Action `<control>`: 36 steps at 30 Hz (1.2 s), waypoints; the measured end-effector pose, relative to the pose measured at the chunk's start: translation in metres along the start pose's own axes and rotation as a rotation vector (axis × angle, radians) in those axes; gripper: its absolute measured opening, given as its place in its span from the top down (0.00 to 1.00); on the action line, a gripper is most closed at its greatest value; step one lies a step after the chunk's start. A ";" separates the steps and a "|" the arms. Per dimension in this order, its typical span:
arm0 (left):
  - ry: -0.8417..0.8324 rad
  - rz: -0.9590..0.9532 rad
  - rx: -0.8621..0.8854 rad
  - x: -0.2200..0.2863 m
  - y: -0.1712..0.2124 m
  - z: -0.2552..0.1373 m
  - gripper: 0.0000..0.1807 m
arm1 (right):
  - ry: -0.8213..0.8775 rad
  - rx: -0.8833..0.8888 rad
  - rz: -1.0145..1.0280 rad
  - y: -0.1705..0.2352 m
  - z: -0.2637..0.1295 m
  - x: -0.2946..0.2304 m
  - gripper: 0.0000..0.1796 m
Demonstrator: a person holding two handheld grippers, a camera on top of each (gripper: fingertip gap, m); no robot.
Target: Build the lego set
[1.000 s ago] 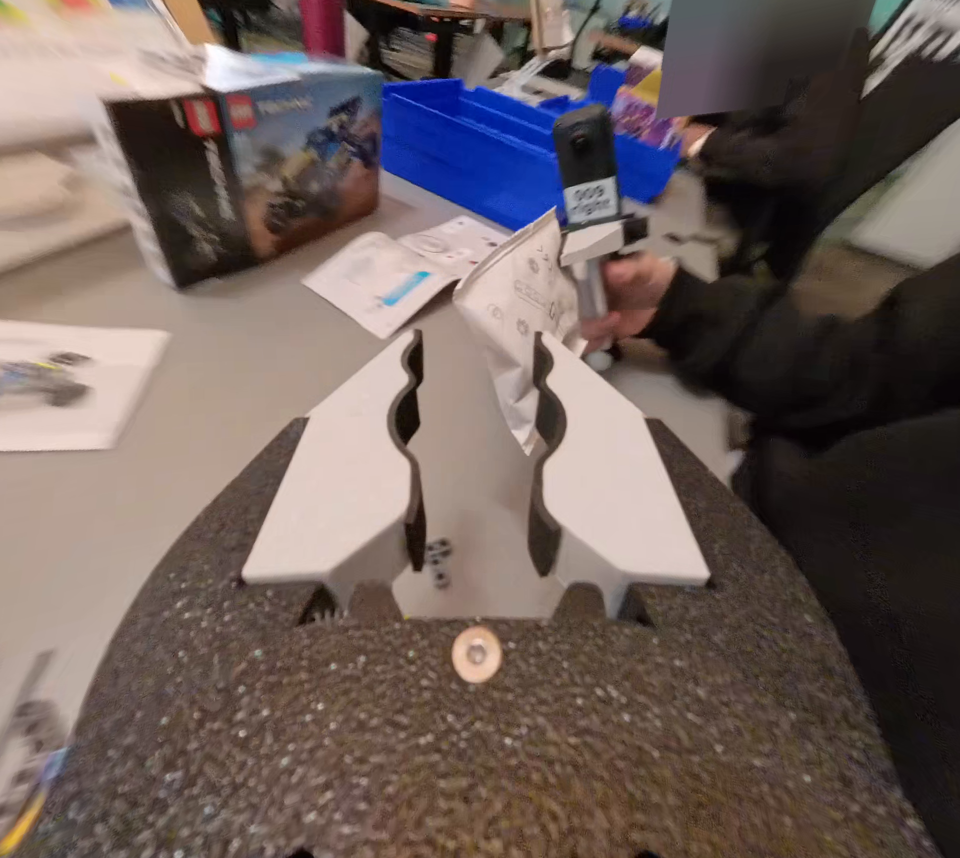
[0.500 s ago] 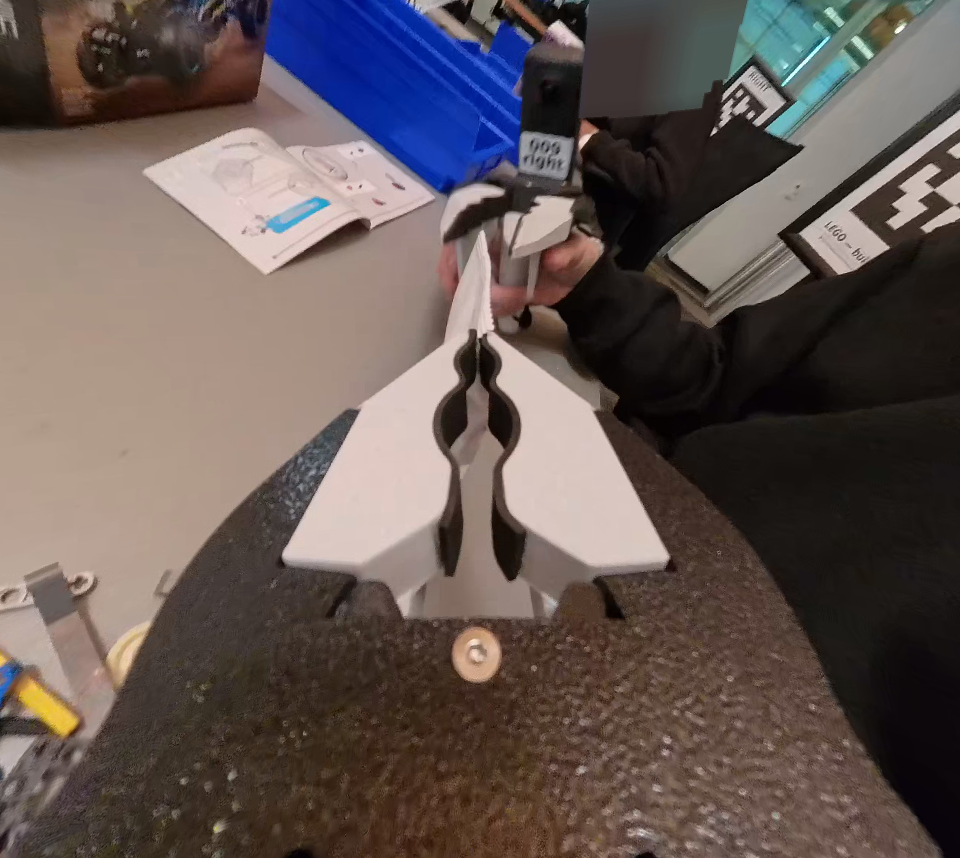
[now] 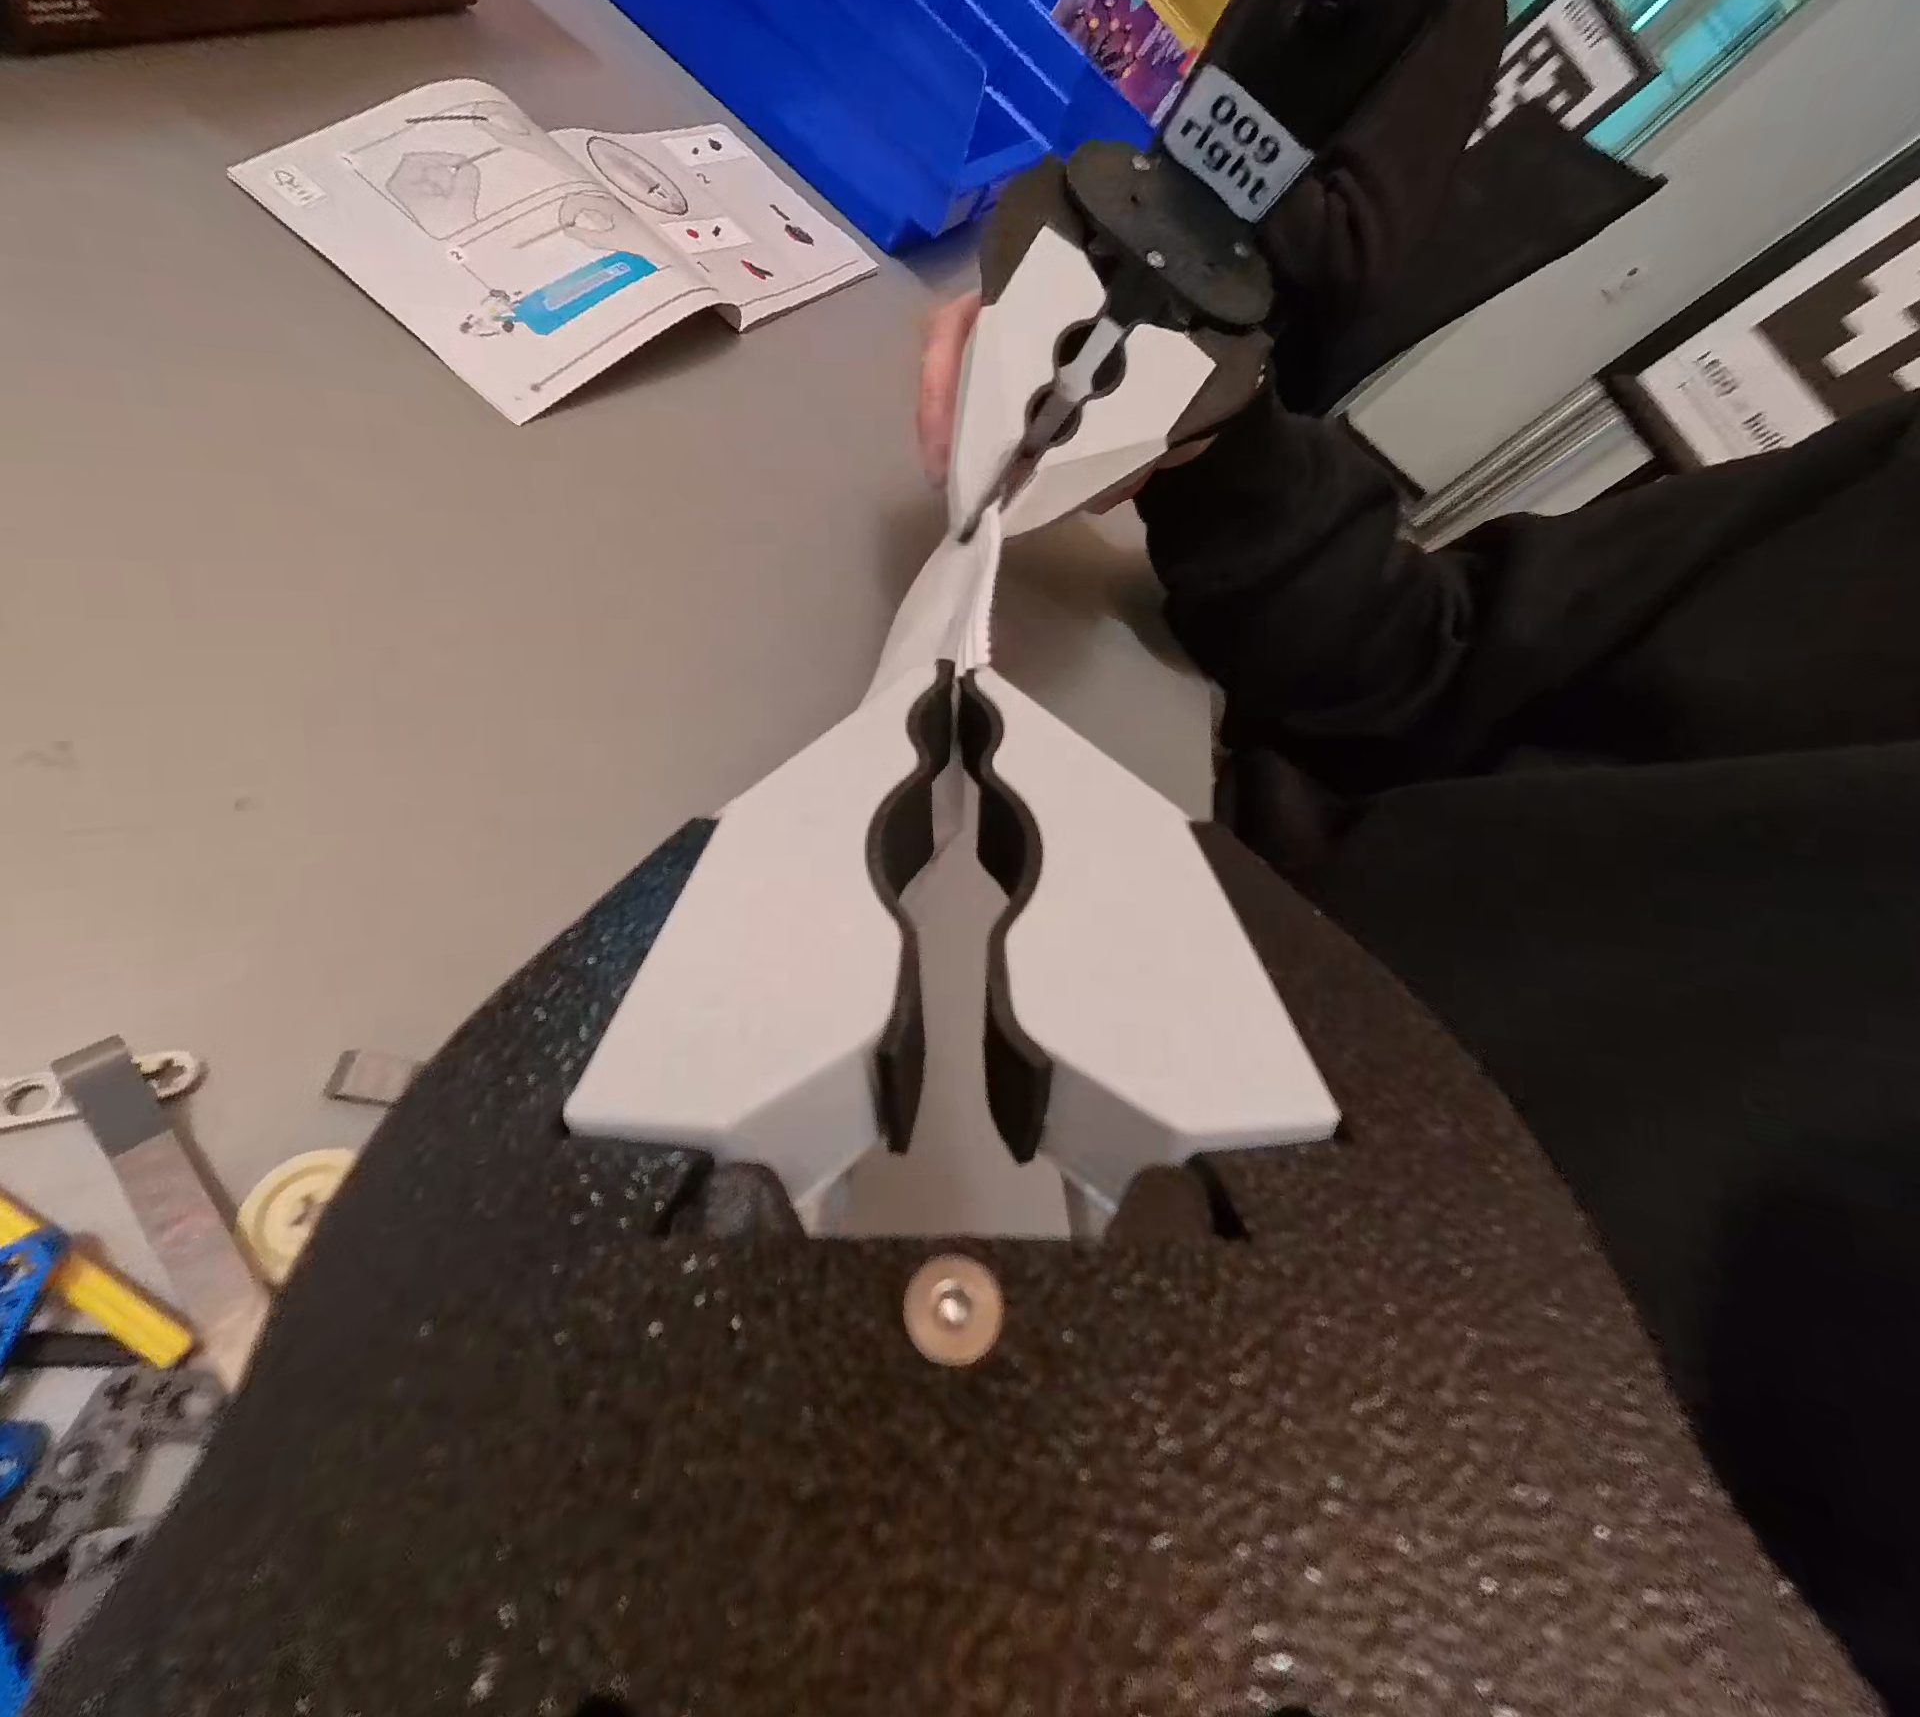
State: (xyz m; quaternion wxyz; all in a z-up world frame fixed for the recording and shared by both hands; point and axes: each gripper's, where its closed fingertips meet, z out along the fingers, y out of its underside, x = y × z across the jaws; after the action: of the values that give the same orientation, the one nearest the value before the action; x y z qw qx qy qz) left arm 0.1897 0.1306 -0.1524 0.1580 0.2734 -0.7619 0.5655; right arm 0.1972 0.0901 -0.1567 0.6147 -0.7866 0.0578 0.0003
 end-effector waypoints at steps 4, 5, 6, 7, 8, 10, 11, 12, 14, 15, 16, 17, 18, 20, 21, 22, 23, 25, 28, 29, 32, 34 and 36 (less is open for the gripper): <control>-0.284 0.281 -0.035 -0.022 -0.008 -0.006 0.89 | -0.005 -0.070 -0.010 0.012 0.006 -0.001 1.00; -0.315 0.377 -0.063 -0.018 -0.010 -0.005 0.89 | -0.008 -0.085 -0.012 0.015 0.008 -0.001 1.00; -0.314 0.446 -0.109 -0.012 -0.008 0.000 0.89 | -0.011 -0.091 -0.014 0.016 0.009 -0.002 1.00; -0.298 0.487 -0.169 -0.006 -0.003 0.007 0.89 | -0.024 -0.087 -0.017 0.015 0.011 -0.004 1.00; -0.284 0.515 -0.229 -0.003 0.003 0.013 0.89 | -0.037 -0.084 -0.020 0.014 0.012 -0.006 1.00; -0.296 0.576 -0.305 -0.004 0.009 0.024 0.90 | -0.046 -0.094 -0.028 0.014 0.014 -0.008 1.00; -0.298 0.596 -0.330 -0.005 0.011 0.028 0.93 | -0.054 -0.102 -0.036 0.014 0.015 -0.010 1.00; -0.294 0.600 -0.352 -0.006 0.013 0.031 0.96 | -0.060 -0.104 -0.046 0.014 0.016 -0.012 1.00; -0.282 0.593 -0.372 -0.007 0.014 0.036 1.00 | -0.037 -0.111 -0.054 0.013 0.016 -0.009 1.00; -0.275 0.590 -0.376 -0.007 0.014 0.038 1.00 | -0.036 -0.120 -0.061 0.014 0.015 -0.010 1.00; -0.273 0.591 -0.371 -0.007 0.014 0.039 1.00 | -0.032 -0.122 -0.063 0.014 0.014 -0.009 1.00; -0.269 0.591 -0.361 -0.007 0.012 0.039 1.00 | -0.020 -0.119 -0.061 0.014 0.013 -0.008 1.00; -0.258 0.584 -0.353 -0.005 0.012 0.040 1.00 | -0.010 -0.115 -0.066 0.012 0.011 -0.008 1.00; -0.251 0.554 -0.352 -0.005 0.012 0.039 1.00 | 0.027 -0.111 -0.107 0.009 0.009 -0.005 0.98; -0.250 0.549 -0.349 -0.005 0.012 0.039 1.00 | 0.035 -0.109 -0.126 0.008 0.009 -0.005 0.98; -0.246 0.544 -0.345 -0.004 0.011 0.038 1.00 | 0.023 -0.106 -0.137 0.007 0.009 -0.007 0.99; -0.248 0.538 -0.347 -0.004 0.011 0.038 1.00 | 0.015 -0.108 -0.142 0.006 0.010 -0.009 1.00; -0.253 0.533 -0.358 -0.005 0.013 0.037 1.00 | 0.019 -0.116 -0.169 0.007 0.012 -0.008 1.00; -0.253 0.527 -0.363 -0.005 0.014 0.036 1.00 | 0.021 -0.122 -0.184 0.007 0.015 -0.009 1.00; -0.245 0.525 -0.361 -0.004 0.014 0.036 1.00 | 0.013 -0.116 -0.188 0.007 0.015 -0.011 1.00; -0.243 0.520 -0.361 -0.005 0.015 0.036 1.00 | 0.006 -0.126 -0.193 0.008 0.017 -0.012 1.00; -0.249 0.524 -0.323 -0.005 0.012 0.037 1.00 | 0.033 -0.122 -0.209 0.007 0.018 -0.009 1.00; -0.224 0.496 -0.295 -0.003 0.012 0.038 1.00 | 0.023 -0.125 -0.206 0.007 0.018 -0.012 1.00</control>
State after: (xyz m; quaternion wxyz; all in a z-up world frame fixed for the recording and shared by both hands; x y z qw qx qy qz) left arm 0.1872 0.0982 -0.1750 -0.0319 0.1137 -0.8919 0.4364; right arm 0.1860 0.1072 -0.1674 0.5607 -0.8250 -0.0164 -0.0683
